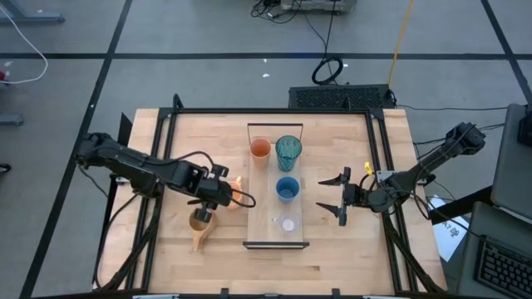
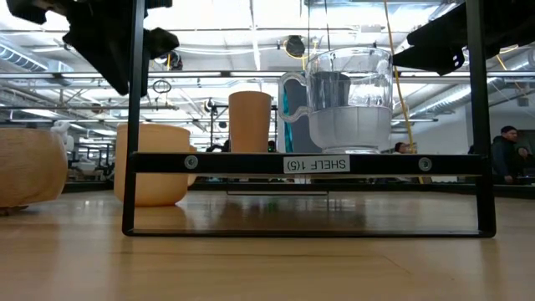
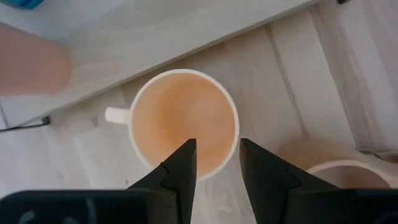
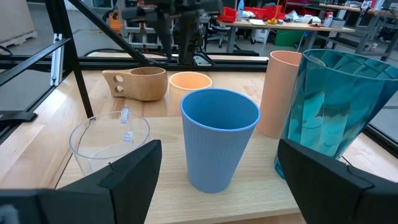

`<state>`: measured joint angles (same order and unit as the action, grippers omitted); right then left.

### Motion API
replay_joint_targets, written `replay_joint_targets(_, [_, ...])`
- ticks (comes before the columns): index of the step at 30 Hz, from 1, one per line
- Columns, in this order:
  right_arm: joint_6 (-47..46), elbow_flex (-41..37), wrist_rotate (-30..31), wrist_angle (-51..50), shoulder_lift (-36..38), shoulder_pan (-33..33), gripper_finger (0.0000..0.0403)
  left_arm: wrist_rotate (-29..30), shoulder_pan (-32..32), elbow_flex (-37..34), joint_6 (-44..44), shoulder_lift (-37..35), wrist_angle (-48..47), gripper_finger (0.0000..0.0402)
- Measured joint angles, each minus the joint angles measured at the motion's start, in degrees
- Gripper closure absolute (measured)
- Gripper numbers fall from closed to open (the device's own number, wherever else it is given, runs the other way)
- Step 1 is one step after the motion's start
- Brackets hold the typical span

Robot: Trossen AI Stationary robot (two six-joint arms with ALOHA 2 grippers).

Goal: Stack small to large cups/mugs on shelf
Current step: Put the light orange mug on the shelf

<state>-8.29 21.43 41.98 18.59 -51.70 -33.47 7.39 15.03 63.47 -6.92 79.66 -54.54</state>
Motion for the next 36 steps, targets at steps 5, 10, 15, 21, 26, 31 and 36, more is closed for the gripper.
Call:
replay_joint_targets(5, [0.00, 0.00, 0.00, 0.00, 0.00, 0.00, 0.0092, -2.24, -0.34, -3.42, -0.08, 0.06, 4.13, 0.0277])
replay_joint_targets(10, [0.00, 0.00, 0.00, 0.00, 0.00, 0.00, 0.0092, -3.75, -1.00, -6.73, 0.18, 0.22, 7.97, 0.0277])
replay_joint_targets(15, [0.02, 0.00, 0.00, 0.00, 0.00, 0.00, 0.0092, -3.93, -1.02, -9.25, -0.59, 0.22, 11.29, 0.0277])
replay_joint_targets(21, [0.03, 0.00, 0.02, 0.02, 0.00, -0.01, 0.0092, -3.93, -1.28, -10.77, -0.50, 0.22, 11.68, 0.0277])
replay_joint_targets(26, [0.04, 0.00, 0.00, 0.02, 0.00, 0.00, 0.0092, -3.91, -1.60, -12.20, -0.59, 0.22, 13.24, 0.0279])
replay_joint_targets(31, [0.04, 0.00, 0.00, 0.02, 0.00, 0.00, 0.0092, -4.26, -1.55, -13.29, -2.76, 0.22, 16.23, 0.0312])
replay_joint_targets(36, [0.04, 0.00, 0.01, 0.02, 0.00, 0.00, 0.0092, -4.63, -1.55, -13.30, -3.52, 0.22, 16.35, 0.0370])
